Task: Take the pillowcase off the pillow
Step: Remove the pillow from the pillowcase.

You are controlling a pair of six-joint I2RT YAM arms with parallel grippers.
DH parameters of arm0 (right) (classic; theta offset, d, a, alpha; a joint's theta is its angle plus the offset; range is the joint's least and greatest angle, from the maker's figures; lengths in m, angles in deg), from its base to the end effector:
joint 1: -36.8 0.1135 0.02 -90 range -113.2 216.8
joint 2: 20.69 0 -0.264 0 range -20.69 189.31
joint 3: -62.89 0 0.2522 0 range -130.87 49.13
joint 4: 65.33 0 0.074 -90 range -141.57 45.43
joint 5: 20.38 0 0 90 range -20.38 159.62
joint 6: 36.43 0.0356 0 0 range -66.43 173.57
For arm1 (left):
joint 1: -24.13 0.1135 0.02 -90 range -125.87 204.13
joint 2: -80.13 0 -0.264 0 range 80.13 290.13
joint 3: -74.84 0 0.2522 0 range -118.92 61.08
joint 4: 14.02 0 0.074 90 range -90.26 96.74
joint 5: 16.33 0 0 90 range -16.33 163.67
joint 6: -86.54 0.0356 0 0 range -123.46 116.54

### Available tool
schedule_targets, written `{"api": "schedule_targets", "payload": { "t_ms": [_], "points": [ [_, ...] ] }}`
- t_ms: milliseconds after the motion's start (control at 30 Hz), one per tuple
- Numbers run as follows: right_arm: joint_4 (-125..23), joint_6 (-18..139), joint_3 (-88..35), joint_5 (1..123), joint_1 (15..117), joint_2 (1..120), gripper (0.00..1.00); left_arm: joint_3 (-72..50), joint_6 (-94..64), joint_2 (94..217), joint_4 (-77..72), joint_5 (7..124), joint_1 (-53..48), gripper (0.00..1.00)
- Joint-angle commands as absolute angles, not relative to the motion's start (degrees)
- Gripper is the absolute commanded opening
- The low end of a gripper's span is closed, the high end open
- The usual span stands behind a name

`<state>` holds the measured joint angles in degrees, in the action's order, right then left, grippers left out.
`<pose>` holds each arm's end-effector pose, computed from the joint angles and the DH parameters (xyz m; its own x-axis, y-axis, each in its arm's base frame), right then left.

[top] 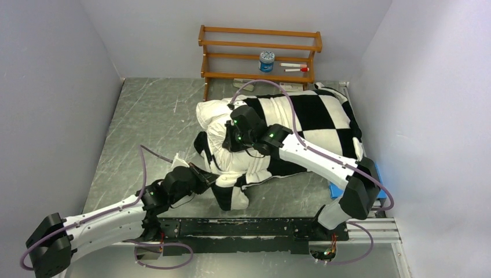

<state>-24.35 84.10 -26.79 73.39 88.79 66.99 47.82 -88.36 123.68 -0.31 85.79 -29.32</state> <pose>0.2152 0.2716 0.3172 -0.7171 -0.0943 -0.6906 -0.4533 0.8157 0.3593 0.1039 -0.1276 0.1688 -0.7014 -0.6891 -0.1821 -0.2385 0.4677 -0.8511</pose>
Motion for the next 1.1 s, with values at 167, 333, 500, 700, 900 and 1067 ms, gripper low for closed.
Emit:
{"api": "schedule_targets", "payload": {
  "t_ms": [167, 333, 500, 700, 900, 1067],
  "points": [
    [-40.7, 83.1, -27.1, 72.9, 85.1, 57.7, 0.00, 42.6, -77.5, 128.2, 22.9, 86.3, -30.3, 0.18],
    [-38.3, 84.6, -22.5, 66.5, 85.4, 55.6, 0.00, 23.5, -69.4, 126.9, 36.8, 97.9, -28.3, 0.60],
    [-39.4, 86.2, -19.2, 65.9, 85.4, 52.5, 0.00, 18.7, -61.4, 130.8, 33.5, 90.0, -19.4, 0.69],
    [-38.5, 85.8, -20.0, 65.9, 85.5, 52.5, 0.00, 20.2, -58.0, 132.7, 20.0, 79.1, -14.9, 0.78],
    [-38.1, 85.7, -19.7, 65.5, 85.5, 52.8, 0.00, 17.6, -58.5, 133.7, 13.6, 70.0, -14.2, 0.78],
    [-38.3, 85.7, -19.7, 65.0, 85.5, 52.8, 0.00, 17.6, -60.0, 132.3, 18.0, 73.5, -13.6, 0.83]
  ]
}}
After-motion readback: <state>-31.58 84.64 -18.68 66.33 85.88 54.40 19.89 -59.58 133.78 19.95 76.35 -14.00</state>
